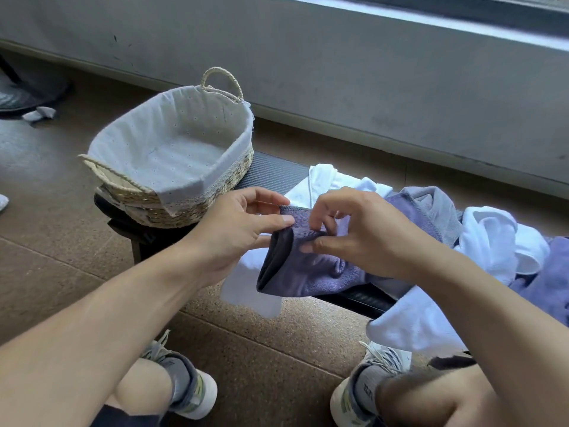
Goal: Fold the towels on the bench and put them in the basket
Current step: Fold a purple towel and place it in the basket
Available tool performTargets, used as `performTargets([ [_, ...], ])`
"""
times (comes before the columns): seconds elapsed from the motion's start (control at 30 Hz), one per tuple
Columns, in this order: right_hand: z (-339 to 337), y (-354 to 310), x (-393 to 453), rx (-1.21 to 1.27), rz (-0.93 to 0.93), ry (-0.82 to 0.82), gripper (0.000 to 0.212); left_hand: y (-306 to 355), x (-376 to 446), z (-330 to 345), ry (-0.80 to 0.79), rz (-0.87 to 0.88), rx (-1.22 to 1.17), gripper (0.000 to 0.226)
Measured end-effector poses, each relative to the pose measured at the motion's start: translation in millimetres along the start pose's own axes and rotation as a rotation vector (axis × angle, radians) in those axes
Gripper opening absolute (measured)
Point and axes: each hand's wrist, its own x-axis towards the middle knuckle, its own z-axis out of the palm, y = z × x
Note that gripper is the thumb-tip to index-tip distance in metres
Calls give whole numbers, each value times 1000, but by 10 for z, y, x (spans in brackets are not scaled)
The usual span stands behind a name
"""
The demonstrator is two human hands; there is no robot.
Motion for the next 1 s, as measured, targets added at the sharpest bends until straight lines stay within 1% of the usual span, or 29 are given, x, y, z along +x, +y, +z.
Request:
performTargets([
  [0.1, -48, 20, -27, 37, 3, -16, 24, 2, 2, -14, -11, -3, -7, 21],
  [0.23, -14, 37, -11, 104, 42, 28, 26, 10, -26, -30, -74, 24, 42, 23],
  [0.27, -7, 38, -6, 131, 59, 29, 25, 18, -38, -34, -97, 34, 55, 25],
  [0.33, -11, 40, -4, 170, 93, 12, 29, 34, -55, -39, -141, 57, 97, 36],
  [0.4, -27, 28, -7, 146, 93, -9, 32, 50, -69, -46, -181, 59, 127, 41],
  [0.53, -43, 14, -6, 104, 74, -2, 19, 36, -71, -74, -199, 57, 206, 50],
  [0.63, -23, 39, 3, 87, 77, -6, 16, -3, -69, -80, -189, 40, 243, 41],
  [0.7, -11, 50, 6, 60, 59, 12, 16, -26, -65, -61, -173, 28, 249, 30],
  [0.77, -17, 52, 8, 43, 45, 46, 18, -50, -54, -34, -143, 15, 223, 17],
  [0.87, -35, 50, 9, 28, 33, 48, 19, -72, -18, 0, -57, -34, 156, 6],
  [0.9, -36, 47, 9, 23, 32, 43, 19, -75, -8, 7, -36, -43, 146, 5],
  [1.0, -38, 15, 7, 17, 38, 45, 18, -85, 6, 21, -17, -38, 159, 16],
])
